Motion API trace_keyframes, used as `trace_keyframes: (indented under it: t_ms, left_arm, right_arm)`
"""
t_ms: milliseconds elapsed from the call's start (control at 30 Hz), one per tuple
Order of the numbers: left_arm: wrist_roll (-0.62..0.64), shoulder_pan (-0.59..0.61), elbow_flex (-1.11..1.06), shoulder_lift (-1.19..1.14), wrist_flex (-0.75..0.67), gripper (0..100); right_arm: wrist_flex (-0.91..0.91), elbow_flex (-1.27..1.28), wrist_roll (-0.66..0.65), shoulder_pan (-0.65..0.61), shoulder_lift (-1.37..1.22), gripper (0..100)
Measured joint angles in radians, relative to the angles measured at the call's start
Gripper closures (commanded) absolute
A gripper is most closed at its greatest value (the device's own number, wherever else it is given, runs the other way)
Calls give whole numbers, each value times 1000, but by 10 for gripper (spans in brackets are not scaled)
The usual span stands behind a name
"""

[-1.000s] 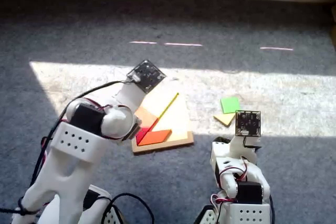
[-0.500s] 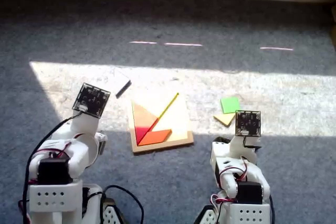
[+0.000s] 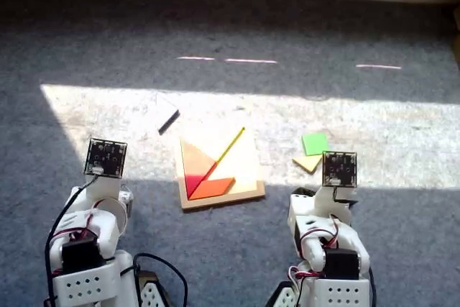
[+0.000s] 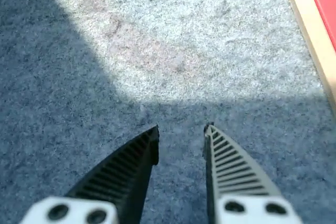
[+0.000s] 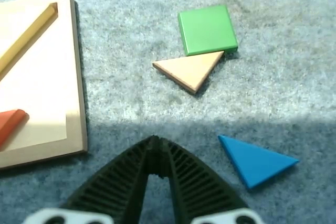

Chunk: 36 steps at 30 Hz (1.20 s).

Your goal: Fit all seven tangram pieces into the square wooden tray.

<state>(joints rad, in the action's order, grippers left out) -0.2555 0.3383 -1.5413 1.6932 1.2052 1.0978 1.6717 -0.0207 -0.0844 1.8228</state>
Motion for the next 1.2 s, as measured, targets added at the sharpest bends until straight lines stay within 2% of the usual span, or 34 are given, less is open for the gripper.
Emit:
trace_keyframes:
  t_ms: [133, 300, 567, 833, 1000, 1200]
  left_arm:
    - [0, 0, -57, 74, 0, 845]
    - [0, 0, -77, 83, -2, 845]
    - [0, 0, -83, 83, -2, 845]
    - [0, 0, -84, 83, -2, 845]
    - [0, 0, -84, 83, -2, 845]
    - [0, 0, -84, 83, -2, 845]
  right_arm:
    - [11, 0, 0, 31, 0, 993]
    - [91, -44, 0, 186, -2, 993]
    - [150, -241, 0, 201, -18, 993]
    - [150, -549, 0, 195, -442, 992]
    - [146, -724, 0, 110, -761, 991]
    - [8, -793, 0, 43, -1048, 975]
